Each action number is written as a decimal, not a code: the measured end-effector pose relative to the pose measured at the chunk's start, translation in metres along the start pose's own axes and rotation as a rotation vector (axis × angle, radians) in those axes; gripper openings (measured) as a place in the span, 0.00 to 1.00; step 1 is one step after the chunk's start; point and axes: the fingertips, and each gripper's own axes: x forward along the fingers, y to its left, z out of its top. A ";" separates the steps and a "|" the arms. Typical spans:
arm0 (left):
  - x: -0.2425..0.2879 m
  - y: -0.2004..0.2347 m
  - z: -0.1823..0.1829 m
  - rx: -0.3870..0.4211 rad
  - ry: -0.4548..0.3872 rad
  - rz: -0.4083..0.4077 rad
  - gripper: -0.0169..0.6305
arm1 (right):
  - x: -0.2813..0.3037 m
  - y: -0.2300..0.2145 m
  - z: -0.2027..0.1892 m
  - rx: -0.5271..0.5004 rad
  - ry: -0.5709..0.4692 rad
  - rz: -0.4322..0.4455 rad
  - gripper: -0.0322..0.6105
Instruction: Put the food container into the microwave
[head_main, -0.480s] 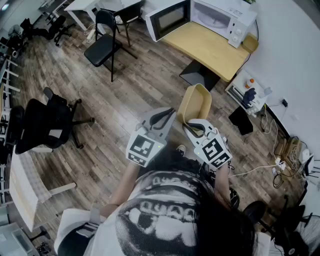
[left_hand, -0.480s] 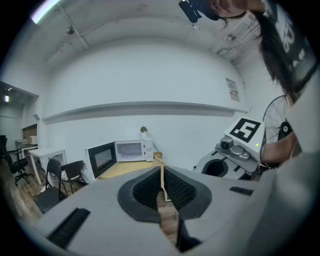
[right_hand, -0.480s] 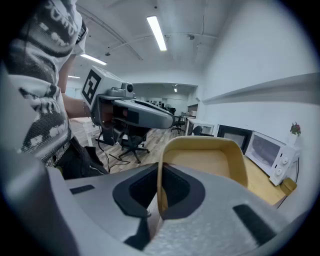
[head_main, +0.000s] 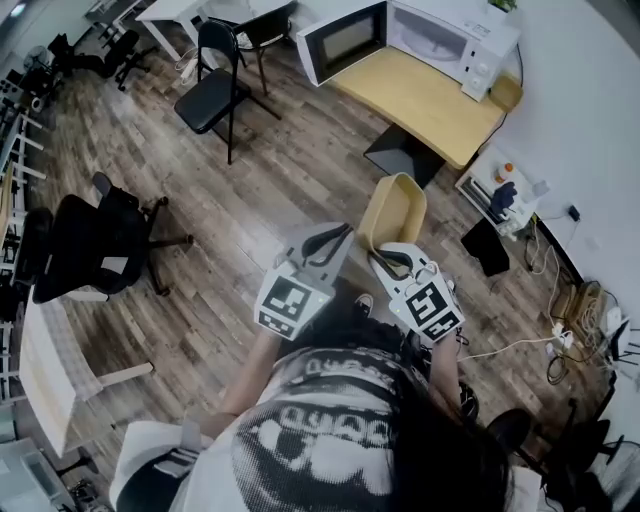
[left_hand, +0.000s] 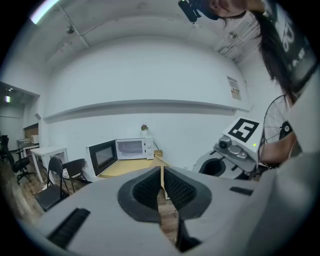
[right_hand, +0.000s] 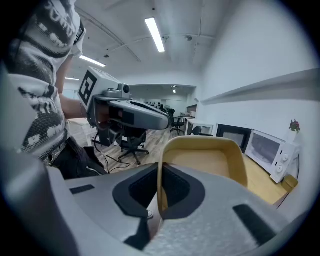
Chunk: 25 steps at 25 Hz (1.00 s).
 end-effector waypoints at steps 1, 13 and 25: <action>0.000 0.000 -0.001 -0.002 0.005 0.001 0.05 | 0.001 0.001 -0.001 0.001 0.003 0.004 0.07; 0.036 0.007 0.007 0.019 0.033 -0.021 0.05 | 0.000 -0.037 -0.009 0.028 0.002 -0.020 0.07; 0.108 0.048 0.012 0.024 0.048 -0.098 0.05 | 0.029 -0.112 -0.012 0.066 0.022 -0.059 0.07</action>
